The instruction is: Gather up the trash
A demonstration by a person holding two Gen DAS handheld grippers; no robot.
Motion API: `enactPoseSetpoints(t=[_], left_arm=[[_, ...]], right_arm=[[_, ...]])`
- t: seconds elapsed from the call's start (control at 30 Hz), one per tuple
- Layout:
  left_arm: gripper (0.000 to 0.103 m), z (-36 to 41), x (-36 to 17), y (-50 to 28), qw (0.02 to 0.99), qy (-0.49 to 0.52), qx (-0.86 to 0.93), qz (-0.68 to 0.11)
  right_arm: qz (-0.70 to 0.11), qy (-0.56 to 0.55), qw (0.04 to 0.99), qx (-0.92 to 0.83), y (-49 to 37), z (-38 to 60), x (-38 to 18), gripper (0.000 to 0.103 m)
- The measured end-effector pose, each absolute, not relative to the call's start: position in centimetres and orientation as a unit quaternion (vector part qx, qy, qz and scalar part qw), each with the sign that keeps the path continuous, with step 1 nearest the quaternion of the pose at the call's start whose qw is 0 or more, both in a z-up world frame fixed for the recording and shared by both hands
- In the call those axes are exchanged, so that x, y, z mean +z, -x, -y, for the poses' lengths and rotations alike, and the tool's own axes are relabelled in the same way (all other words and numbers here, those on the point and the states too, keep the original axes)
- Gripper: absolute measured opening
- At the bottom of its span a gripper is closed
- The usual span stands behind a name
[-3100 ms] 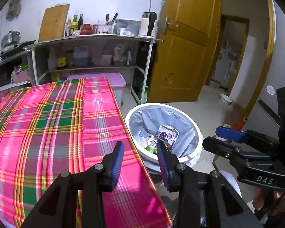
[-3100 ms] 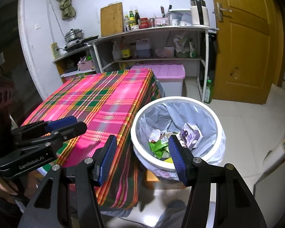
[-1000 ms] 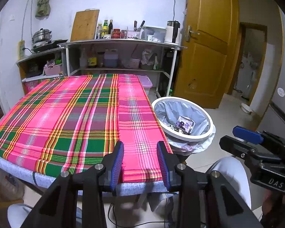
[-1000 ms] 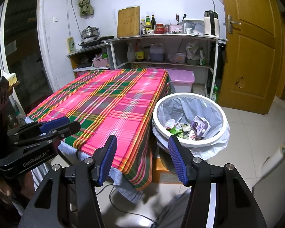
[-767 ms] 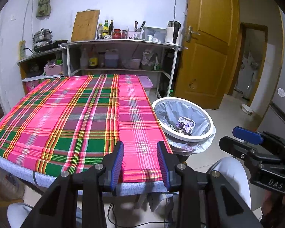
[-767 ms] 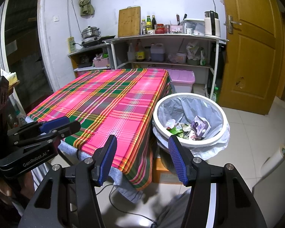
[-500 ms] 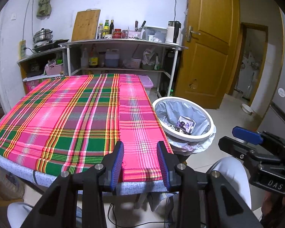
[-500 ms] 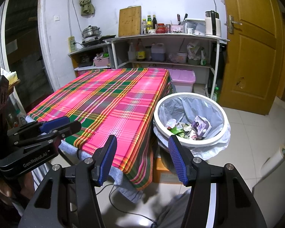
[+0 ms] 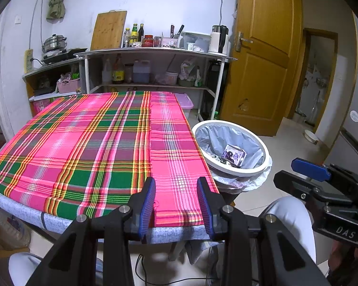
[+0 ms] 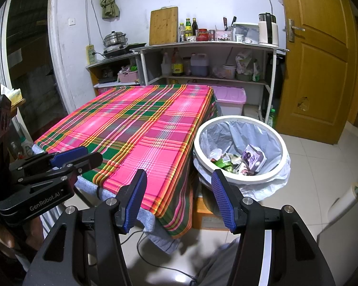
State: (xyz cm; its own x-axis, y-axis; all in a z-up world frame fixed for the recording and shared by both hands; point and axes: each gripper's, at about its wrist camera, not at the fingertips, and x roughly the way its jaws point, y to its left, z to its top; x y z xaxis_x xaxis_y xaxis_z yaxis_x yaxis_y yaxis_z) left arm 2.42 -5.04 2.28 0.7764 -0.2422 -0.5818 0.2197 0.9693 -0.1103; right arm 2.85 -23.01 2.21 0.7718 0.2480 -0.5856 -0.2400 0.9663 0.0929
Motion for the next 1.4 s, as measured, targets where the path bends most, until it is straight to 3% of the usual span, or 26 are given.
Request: enactPoseSetpoints(t=[1.4], left_arm=[[0.036,4.84,2.00,-2.31,0.941,0.017,-0.126,-0.314]], right_arm=[[-0.311,-0.005,0.941,0.130,-2.89,22.66,2.17,0.057]])
